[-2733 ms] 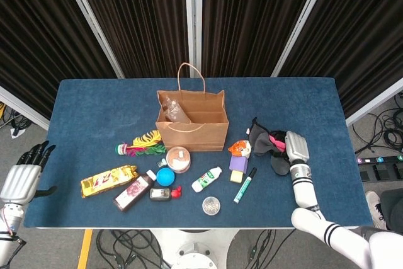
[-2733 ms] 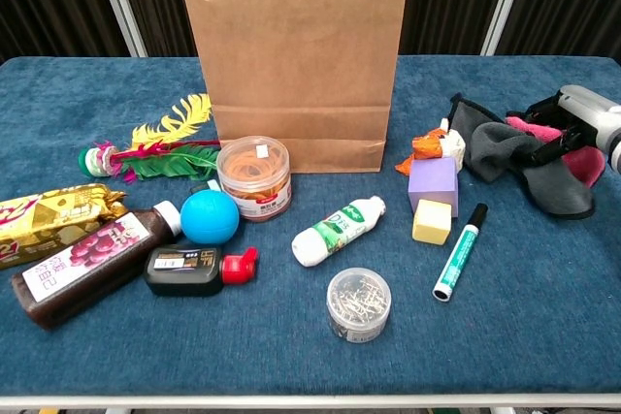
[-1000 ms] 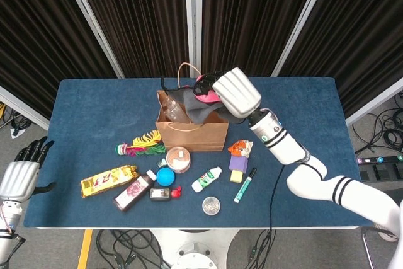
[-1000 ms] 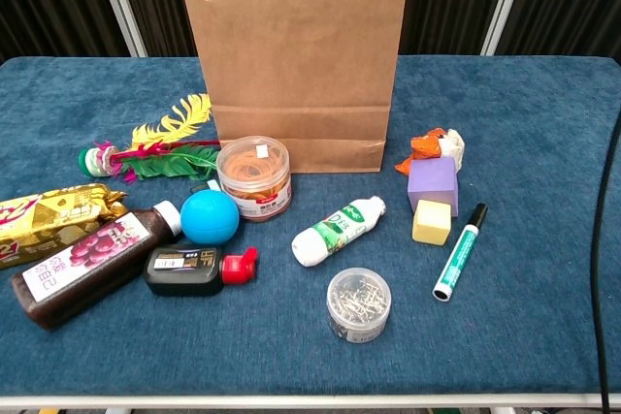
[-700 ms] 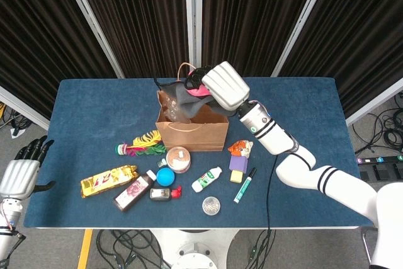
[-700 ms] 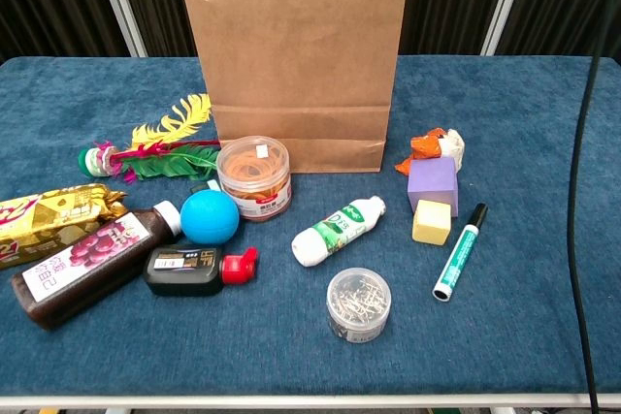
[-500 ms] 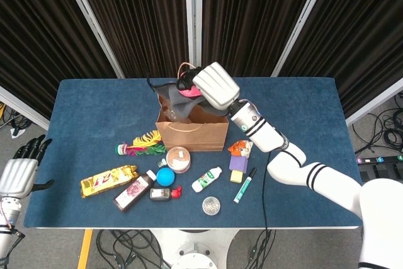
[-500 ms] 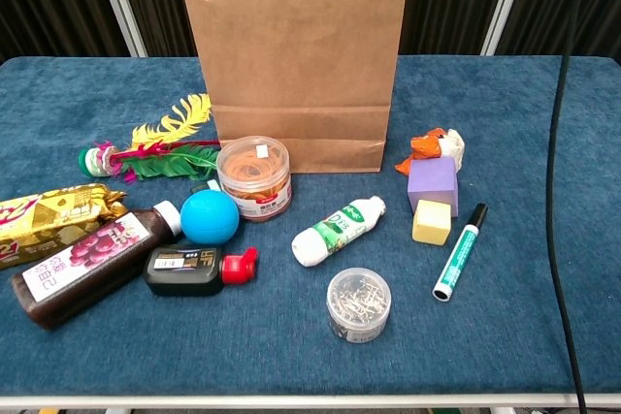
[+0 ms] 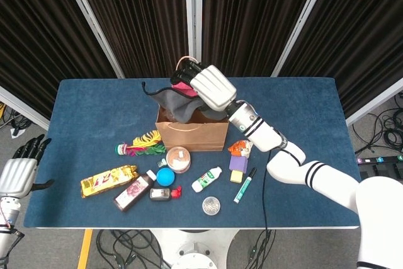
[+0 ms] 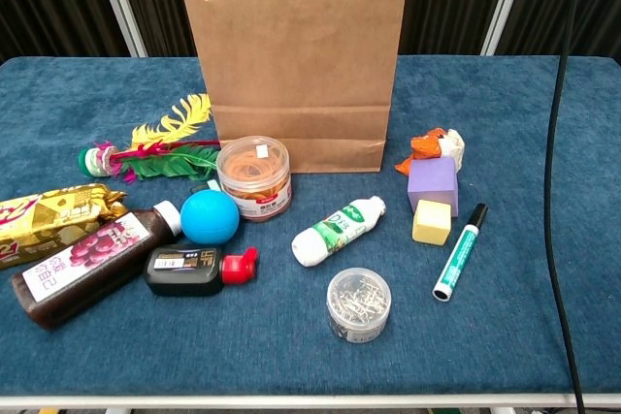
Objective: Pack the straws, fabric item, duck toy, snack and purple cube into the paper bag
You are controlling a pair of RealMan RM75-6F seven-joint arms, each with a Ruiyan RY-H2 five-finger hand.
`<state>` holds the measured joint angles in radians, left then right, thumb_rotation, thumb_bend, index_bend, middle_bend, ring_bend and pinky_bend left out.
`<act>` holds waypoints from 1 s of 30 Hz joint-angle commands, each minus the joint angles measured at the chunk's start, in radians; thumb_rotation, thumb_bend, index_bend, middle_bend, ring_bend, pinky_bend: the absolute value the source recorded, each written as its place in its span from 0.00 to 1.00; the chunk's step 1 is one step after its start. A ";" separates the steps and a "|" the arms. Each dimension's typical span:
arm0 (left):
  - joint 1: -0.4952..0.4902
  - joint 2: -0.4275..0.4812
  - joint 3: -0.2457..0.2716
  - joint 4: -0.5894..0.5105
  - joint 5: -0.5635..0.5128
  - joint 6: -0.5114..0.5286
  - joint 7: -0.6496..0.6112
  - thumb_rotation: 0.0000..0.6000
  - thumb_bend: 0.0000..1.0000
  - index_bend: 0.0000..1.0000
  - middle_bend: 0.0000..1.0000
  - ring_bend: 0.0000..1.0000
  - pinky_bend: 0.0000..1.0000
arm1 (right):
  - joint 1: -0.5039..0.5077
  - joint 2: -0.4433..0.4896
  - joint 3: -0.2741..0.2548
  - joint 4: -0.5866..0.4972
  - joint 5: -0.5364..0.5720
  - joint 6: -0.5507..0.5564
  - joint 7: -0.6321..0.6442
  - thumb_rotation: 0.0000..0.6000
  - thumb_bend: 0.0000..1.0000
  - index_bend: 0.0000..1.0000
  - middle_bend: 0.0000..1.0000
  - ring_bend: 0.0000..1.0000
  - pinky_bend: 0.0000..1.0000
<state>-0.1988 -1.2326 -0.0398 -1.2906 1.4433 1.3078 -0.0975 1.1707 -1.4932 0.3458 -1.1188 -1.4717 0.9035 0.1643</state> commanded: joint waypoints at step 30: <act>0.002 0.008 0.008 -0.029 0.018 0.018 0.004 1.00 0.06 0.08 0.03 0.00 0.17 | -0.005 0.087 0.161 -0.338 0.397 0.005 -0.140 1.00 0.00 0.20 0.24 0.12 0.30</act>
<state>-0.1967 -1.2245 -0.0317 -1.3195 1.4613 1.3256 -0.0934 1.1668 -1.4142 0.4907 -1.4466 -1.1189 0.9091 0.0579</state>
